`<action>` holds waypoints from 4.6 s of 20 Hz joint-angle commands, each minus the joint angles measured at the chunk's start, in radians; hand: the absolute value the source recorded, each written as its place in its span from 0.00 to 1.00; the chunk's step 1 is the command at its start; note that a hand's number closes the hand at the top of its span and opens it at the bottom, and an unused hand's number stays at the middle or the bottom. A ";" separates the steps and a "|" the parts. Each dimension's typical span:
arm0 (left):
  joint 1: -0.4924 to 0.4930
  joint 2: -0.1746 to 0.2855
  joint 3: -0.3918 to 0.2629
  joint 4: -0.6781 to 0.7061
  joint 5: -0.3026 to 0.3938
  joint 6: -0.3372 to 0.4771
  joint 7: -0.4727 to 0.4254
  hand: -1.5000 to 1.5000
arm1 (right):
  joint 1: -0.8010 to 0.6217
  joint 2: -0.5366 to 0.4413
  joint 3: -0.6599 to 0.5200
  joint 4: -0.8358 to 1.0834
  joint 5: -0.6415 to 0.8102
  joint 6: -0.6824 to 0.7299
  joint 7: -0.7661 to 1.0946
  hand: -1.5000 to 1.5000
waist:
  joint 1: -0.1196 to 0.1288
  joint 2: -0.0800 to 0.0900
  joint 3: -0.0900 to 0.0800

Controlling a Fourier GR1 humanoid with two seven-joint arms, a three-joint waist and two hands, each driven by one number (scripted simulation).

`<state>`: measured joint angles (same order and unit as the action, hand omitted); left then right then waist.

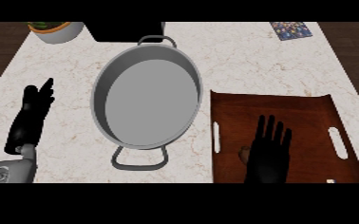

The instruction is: Pick the sweet potato from the tray and place it in the pot

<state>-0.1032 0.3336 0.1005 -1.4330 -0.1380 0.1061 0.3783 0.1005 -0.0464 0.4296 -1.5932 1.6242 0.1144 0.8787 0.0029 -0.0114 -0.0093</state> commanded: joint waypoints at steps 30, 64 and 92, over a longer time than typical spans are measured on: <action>-0.019 0.004 0.053 -0.014 -0.007 -0.056 0.035 0.50 | -0.234 -0.337 -0.301 -0.161 -0.540 0.117 -0.674 1.00 | -0.008 0.011 0.009; -0.013 -0.040 0.036 -0.028 -0.060 -0.055 0.036 0.50 | -1.064 0.045 -0.095 -0.082 -0.863 0.182 -0.100 1.00 | 0.015 0.012 0.009; 0.040 -0.068 0.040 -0.069 -0.070 -0.055 0.012 0.50 | -1.028 0.039 -0.124 0.409 -1.390 -0.620 -0.488 0.00 | 0.014 0.013 0.010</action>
<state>-0.1125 0.2735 0.1432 -1.4647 -0.2049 0.0471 0.3990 -0.9656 -0.0017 0.3937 -1.1896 0.2622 -0.4488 0.4924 0.0252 0.0036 0.0003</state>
